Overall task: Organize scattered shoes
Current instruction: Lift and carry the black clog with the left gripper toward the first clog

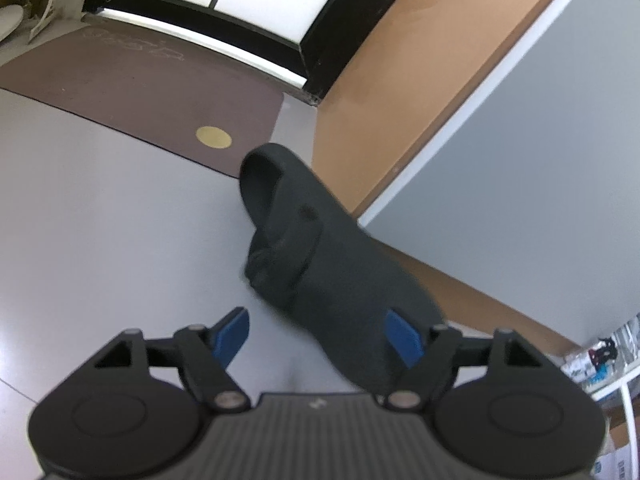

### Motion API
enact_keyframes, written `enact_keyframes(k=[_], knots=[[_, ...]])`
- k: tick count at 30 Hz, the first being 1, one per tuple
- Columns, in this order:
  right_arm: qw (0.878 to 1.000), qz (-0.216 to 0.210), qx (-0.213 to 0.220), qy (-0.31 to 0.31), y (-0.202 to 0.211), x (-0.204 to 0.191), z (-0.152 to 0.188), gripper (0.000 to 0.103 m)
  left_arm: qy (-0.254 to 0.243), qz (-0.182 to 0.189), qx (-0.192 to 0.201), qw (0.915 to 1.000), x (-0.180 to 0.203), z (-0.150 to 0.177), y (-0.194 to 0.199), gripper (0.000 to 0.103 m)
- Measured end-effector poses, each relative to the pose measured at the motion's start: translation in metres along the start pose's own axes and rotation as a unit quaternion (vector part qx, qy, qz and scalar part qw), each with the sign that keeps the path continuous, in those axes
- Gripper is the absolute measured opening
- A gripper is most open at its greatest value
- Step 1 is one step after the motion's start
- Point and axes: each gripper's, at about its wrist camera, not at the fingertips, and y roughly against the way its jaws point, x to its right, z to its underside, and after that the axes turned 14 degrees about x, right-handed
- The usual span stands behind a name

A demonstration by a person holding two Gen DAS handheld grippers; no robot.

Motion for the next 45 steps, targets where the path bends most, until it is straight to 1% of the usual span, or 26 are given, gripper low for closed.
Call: enact_keyframes(k=[5, 11, 13, 15, 16, 18, 20, 22, 25, 28, 30, 32, 33, 34, 35, 38, 41, 42, 43, 44, 45], knots=[[1.000, 0.002, 0.000, -0.002, 0.000, 0.003, 0.001, 0.096, 0.002, 0.012, -0.003, 0.9999, 0.016, 0.006, -0.019, 0.084], [1.000, 0.002, -0.002, -0.002, -0.001, 0.005, 0.001, 0.096, 0.036, -0.001, 0.007, 0.9993, 0.024, 0.007, -0.029, 0.086], [1.000, 0.003, -0.003, -0.002, -0.003, 0.008, 0.000, 0.096, 0.040, -0.012, 0.006, 0.9991, 0.027, 0.005, -0.034, 0.088], [1.000, 0.004, -0.003, -0.002, -0.004, 0.010, 0.000, 0.096, 0.027, -0.040, -0.010, 0.9988, 0.032, 0.004, -0.043, 0.088], [1.000, 0.005, -0.002, -0.002, -0.005, 0.011, 0.000, 0.096, 0.023, -0.047, -0.016, 0.9985, 0.034, 0.004, -0.046, 0.088], [1.000, 0.006, -0.002, -0.004, -0.006, 0.013, 0.000, 0.096, 0.026, -0.043, -0.019, 0.9986, 0.039, 0.005, -0.049, 0.088], [1.000, 0.005, -0.003, -0.005, -0.007, 0.014, 0.000, 0.096, 0.023, -0.047, -0.018, 0.9985, 0.046, 0.005, -0.053, 0.088], [1.000, 0.005, -0.003, -0.005, -0.008, 0.014, 0.000, 0.096, 0.022, -0.049, -0.016, 0.9984, 0.053, 0.005, -0.057, 0.091], [1.000, 0.005, -0.003, -0.005, -0.008, 0.015, -0.001, 0.096, 0.011, -0.072, -0.023, 0.9971, 0.062, 0.006, -0.067, 0.093], [1.000, 0.006, -0.005, -0.005, -0.009, 0.015, 0.000, 0.096, 0.026, -0.094, -0.019, 0.9951, 0.063, 0.006, -0.075, 0.098], [1.000, 0.005, -0.005, -0.006, -0.012, 0.014, 0.000, 0.096, 0.039, -0.108, -0.013, 0.9933, 0.063, 0.006, -0.078, 0.098], [1.000, 0.005, -0.005, -0.005, -0.013, 0.013, 0.000, 0.096, 0.052, -0.121, -0.004, 0.9913, 0.060, 0.006, -0.077, 0.093], [1.000, 0.002, -0.005, -0.004, -0.014, 0.011, 0.000, 0.096, 0.052, -0.129, -0.002, 0.9903, 0.059, 0.006, -0.077, 0.082], [1.000, 0.001, -0.005, -0.003, -0.014, 0.011, 0.000, 0.096, 0.046, -0.138, -0.004, 0.9894, 0.060, 0.006, -0.075, 0.076], [1.000, -0.001, -0.004, -0.002, -0.013, 0.009, 0.000, 0.096, 0.043, -0.141, -0.005, 0.9891, 0.058, 0.004, -0.073, 0.075], [1.000, -0.003, -0.004, -0.003, -0.011, 0.008, 0.001, 0.096, 0.041, -0.136, -0.009, 0.9899, 0.049, 0.000, -0.066, 0.070], [1.000, -0.003, -0.004, -0.004, -0.010, 0.008, 0.002, 0.096, 0.029, -0.128, -0.009, 0.9914, 0.041, -0.005, -0.055, 0.056], [1.000, -0.003, -0.005, -0.004, -0.010, 0.007, 0.002, 0.096, 0.029, -0.121, -0.008, 0.9922, 0.038, -0.006, -0.051, 0.043], [1.000, -0.004, -0.006, -0.003, -0.010, 0.005, 0.003, 0.096, 0.030, -0.114, -0.007, 0.9930, 0.035, -0.007, -0.048, 0.008], [1.000, -0.004, -0.006, -0.002, -0.010, 0.005, 0.003, 0.096, 0.029, -0.113, -0.013, 0.9931, 0.032, -0.009, -0.046, 0.000], [1.000, -0.005, -0.007, -0.001, -0.010, 0.003, 0.003, 0.096, 0.029, -0.113, -0.022, 0.9929, 0.029, -0.010, -0.045, 0.005]])
